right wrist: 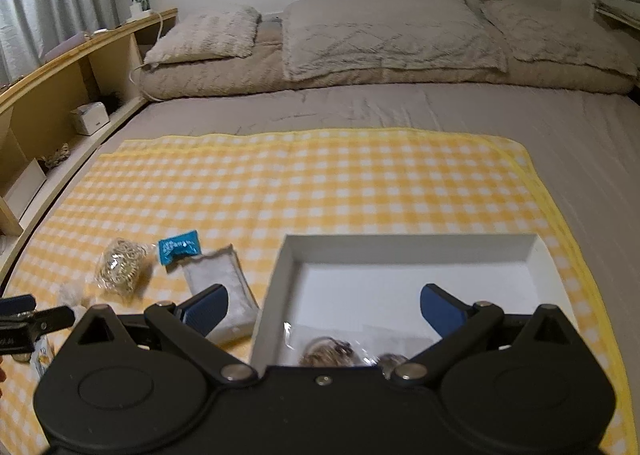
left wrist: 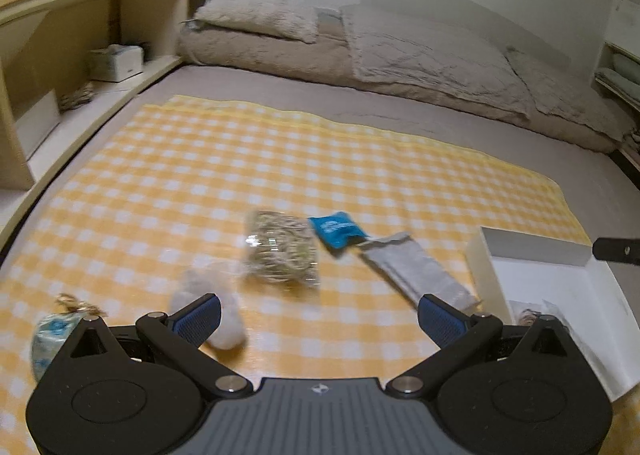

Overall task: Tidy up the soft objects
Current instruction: 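Grasp the white-and-blue printed packet with the left tool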

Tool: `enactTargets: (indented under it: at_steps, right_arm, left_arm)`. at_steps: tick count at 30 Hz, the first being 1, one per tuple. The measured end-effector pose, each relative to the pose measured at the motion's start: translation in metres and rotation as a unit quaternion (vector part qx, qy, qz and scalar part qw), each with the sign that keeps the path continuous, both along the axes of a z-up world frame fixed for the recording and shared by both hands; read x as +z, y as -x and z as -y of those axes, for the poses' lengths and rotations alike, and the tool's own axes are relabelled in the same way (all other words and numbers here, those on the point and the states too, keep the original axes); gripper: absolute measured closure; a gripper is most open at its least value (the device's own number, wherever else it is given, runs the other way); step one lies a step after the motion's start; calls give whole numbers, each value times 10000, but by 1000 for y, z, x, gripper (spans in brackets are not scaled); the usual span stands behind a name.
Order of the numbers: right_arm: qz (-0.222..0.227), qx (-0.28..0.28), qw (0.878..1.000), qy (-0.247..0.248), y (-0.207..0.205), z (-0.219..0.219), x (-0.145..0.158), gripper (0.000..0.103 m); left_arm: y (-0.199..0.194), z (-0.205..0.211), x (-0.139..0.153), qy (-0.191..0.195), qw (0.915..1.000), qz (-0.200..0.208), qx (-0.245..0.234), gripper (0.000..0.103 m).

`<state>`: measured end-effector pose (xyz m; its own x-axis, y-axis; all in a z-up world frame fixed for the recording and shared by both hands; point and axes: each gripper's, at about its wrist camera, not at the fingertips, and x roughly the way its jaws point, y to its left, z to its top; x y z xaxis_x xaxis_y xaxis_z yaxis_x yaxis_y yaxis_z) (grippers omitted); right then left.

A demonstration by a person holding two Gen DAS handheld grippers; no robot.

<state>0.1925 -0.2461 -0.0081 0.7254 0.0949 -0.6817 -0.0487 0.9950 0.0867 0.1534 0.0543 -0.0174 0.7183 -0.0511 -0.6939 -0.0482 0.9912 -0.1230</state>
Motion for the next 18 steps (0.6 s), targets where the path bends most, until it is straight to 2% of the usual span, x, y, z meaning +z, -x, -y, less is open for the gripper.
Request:
enactTargets:
  at_steps: [3, 4, 11, 18]
  right_arm:
    - [42, 55, 10000, 20, -8, -11, 2, 0]
    - [57, 69, 10000, 29, -10, -15, 2, 0]
    - [114, 187, 9998, -38, -28, -38, 7, 0]
    - [75, 284, 9995, -121, -47, -61, 8, 0]
  left_arm:
    - [8, -18, 2, 131, 9999, 90, -4, 2]
    - [11, -24, 3, 160, 9998, 106, -18, 5]
    - [25, -52, 0, 286, 9996, -14, -29, 48]
    - [41, -79, -18, 242, 9987, -436, -40, 73]
